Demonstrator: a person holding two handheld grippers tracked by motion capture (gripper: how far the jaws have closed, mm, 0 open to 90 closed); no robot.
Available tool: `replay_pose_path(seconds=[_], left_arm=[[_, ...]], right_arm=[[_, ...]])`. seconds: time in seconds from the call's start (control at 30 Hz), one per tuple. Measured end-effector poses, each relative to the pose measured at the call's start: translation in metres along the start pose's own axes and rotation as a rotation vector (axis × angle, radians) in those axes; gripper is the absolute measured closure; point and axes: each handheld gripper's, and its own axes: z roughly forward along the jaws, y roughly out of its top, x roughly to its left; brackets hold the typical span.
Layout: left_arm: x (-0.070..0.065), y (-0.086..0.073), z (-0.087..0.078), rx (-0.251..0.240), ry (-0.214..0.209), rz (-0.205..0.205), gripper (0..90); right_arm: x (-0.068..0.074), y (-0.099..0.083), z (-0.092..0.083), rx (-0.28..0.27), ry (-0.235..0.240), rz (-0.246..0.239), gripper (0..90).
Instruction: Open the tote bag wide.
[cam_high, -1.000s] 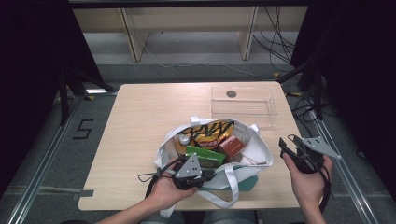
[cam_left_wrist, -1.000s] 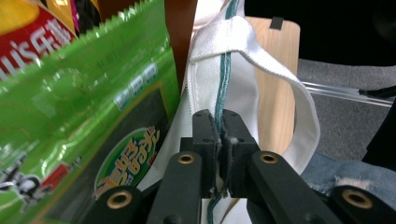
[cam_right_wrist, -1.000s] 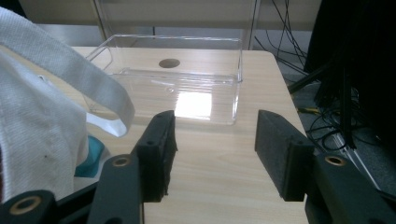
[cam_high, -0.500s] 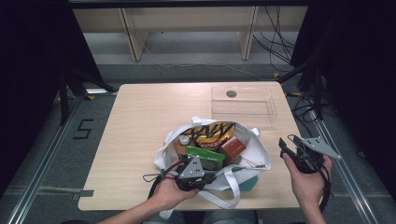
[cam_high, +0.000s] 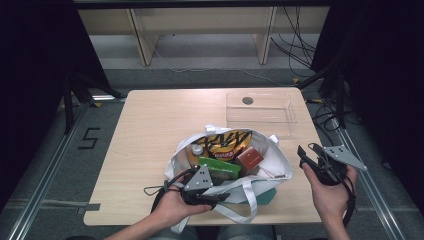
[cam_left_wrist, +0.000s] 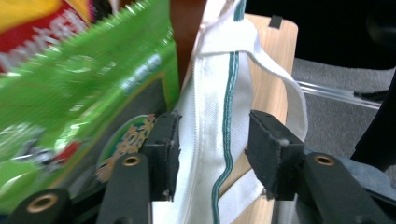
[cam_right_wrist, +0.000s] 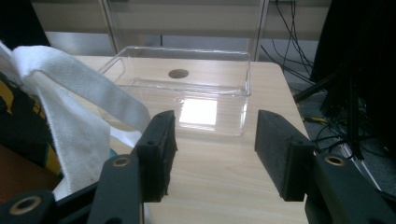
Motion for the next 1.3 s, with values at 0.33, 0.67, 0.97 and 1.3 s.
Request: replay_pose_path(seconds=[0.33,0.67,0.97,1.3], left_arm=[[0.019,0.004,-0.047,-0.102,0.090,-0.087,50.4],[0.041,0.008,-0.087,-0.186,0.233,-0.098,52.0],[0.063,0.012,-0.101,-0.202,0.354,-0.054,54.0],[0.082,0.004,-0.087,-0.189,0.358,-0.071,56.1]], right_arm=[[0.006,0.006,-0.001,-0.018,0.032,-0.009,49.8],[0.014,0.015,-0.002,-0.024,0.056,-0.021,52.7],[0.022,0.020,-0.004,-0.029,0.088,-0.018,57.4],[0.033,0.021,-0.006,-0.015,0.127,-0.023,60.3]])
